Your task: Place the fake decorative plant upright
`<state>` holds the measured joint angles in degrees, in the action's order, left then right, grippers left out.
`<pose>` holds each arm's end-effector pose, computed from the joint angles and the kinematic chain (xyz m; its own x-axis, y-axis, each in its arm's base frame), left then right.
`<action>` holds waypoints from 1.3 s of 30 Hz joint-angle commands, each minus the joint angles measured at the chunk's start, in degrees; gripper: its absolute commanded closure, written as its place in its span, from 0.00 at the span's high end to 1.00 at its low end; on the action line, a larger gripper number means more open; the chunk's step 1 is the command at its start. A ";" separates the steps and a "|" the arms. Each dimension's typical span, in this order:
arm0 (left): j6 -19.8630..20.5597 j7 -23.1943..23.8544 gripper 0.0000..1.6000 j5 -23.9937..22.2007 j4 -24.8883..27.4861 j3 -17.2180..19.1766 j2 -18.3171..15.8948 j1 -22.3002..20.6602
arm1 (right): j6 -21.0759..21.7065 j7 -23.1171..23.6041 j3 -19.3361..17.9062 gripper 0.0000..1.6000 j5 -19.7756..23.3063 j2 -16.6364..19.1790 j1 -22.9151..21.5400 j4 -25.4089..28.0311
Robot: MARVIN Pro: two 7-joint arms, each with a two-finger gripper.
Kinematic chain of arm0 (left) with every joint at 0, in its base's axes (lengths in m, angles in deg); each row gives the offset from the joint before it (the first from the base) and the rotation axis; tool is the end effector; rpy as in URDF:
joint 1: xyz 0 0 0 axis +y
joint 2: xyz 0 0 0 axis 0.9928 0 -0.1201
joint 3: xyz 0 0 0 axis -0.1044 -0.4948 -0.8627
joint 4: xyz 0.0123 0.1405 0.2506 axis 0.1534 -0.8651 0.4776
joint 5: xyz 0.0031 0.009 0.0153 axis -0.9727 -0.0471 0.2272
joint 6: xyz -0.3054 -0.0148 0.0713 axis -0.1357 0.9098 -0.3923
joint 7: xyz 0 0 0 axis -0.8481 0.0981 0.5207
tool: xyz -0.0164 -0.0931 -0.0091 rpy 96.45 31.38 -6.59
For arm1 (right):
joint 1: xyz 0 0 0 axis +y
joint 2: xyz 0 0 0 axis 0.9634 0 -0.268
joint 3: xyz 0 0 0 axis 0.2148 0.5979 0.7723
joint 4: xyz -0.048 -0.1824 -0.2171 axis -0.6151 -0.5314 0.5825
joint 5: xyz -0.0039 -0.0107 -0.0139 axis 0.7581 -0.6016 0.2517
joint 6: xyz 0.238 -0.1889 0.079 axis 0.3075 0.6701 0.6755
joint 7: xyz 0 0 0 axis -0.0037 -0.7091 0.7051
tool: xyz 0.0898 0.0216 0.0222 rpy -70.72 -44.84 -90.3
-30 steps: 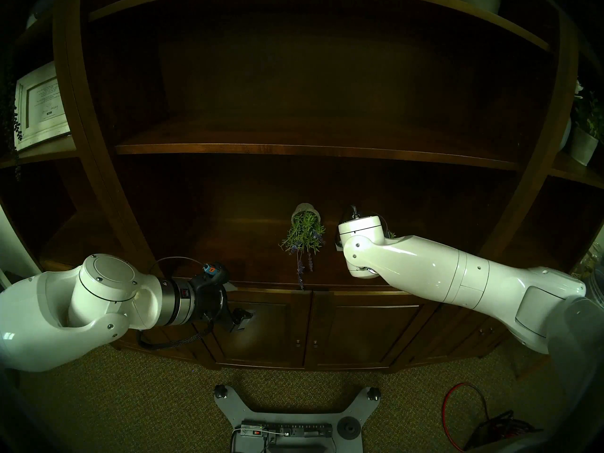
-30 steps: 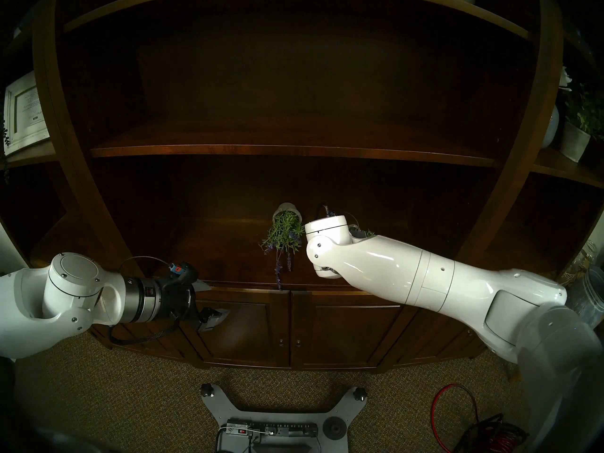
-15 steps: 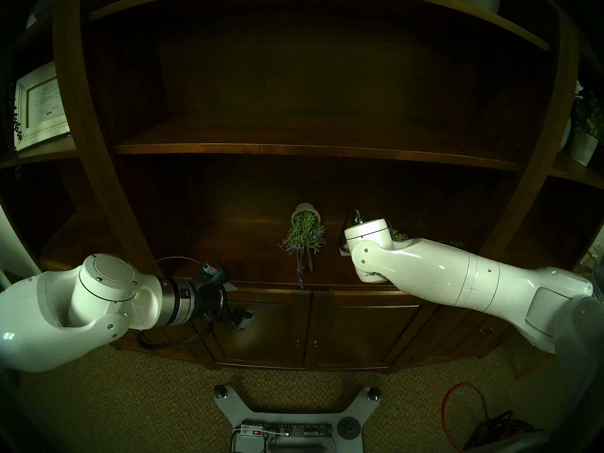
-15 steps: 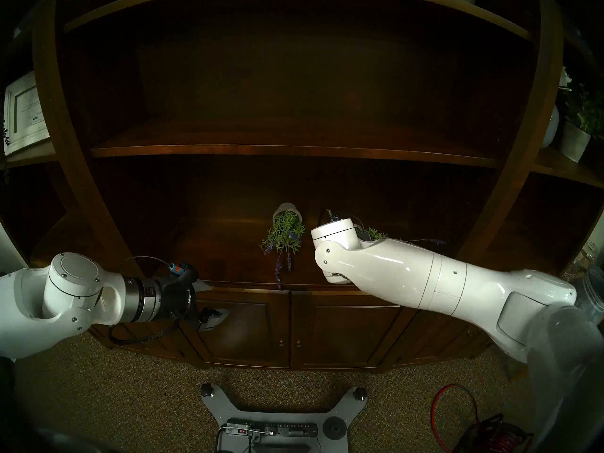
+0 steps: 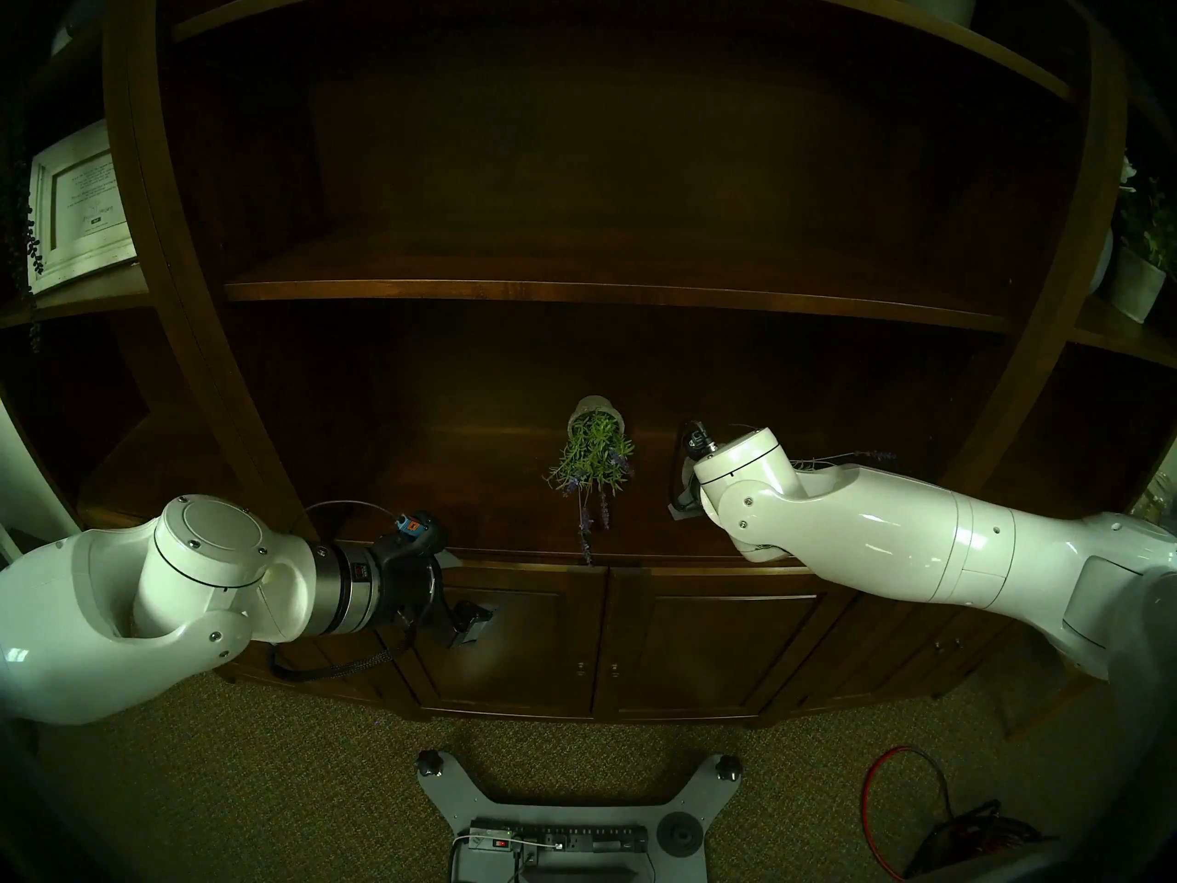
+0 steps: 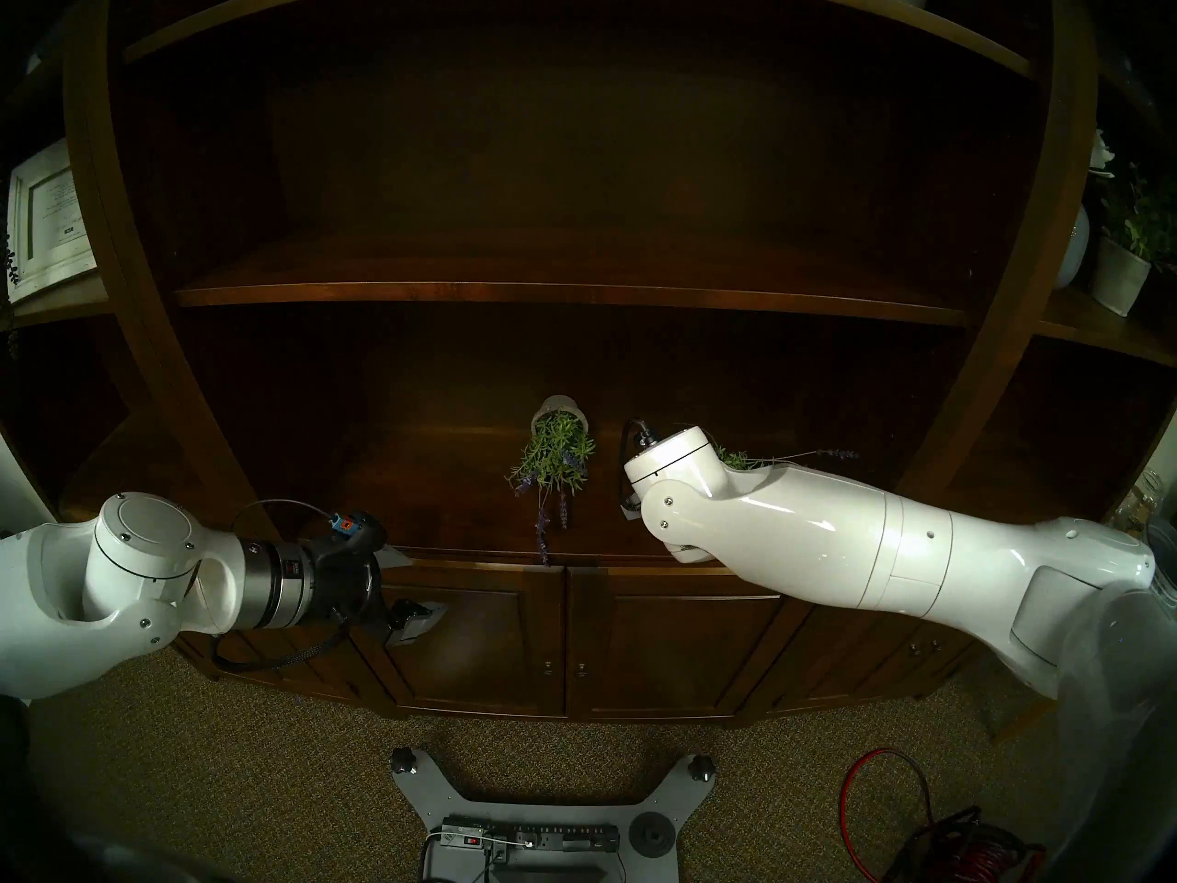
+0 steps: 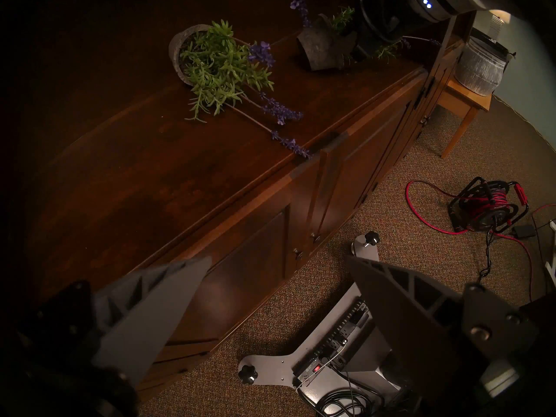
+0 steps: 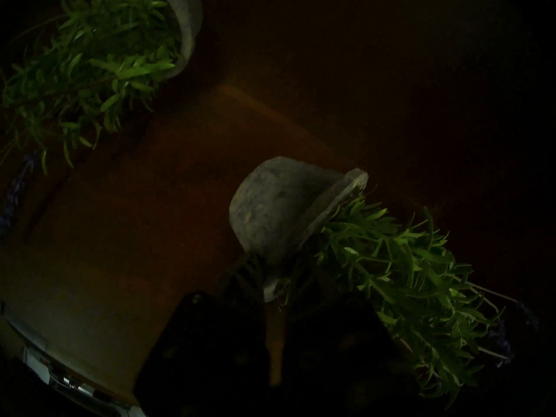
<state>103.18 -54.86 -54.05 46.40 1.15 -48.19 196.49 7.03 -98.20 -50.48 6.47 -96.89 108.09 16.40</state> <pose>0.2734 0.0374 -0.2066 0.4941 -0.5174 0.6987 -0.7039 -0.7097 -0.0279 0.4115 0.0529 -0.2365 0.6477 0.5322 0.5452 0.3122 -0.8382 0.4472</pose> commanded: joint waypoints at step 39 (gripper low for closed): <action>-0.31 -0.07 1.00 0.04 0.36 0.82 -0.02 -0.84 | 11.02 6.52 11.63 0.00 -29.26 7.91 -9.57 8.70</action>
<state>103.18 -54.86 -54.05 46.39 1.13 -48.19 196.49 18.13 -86.44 -39.94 -16.67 -91.48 102.87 22.02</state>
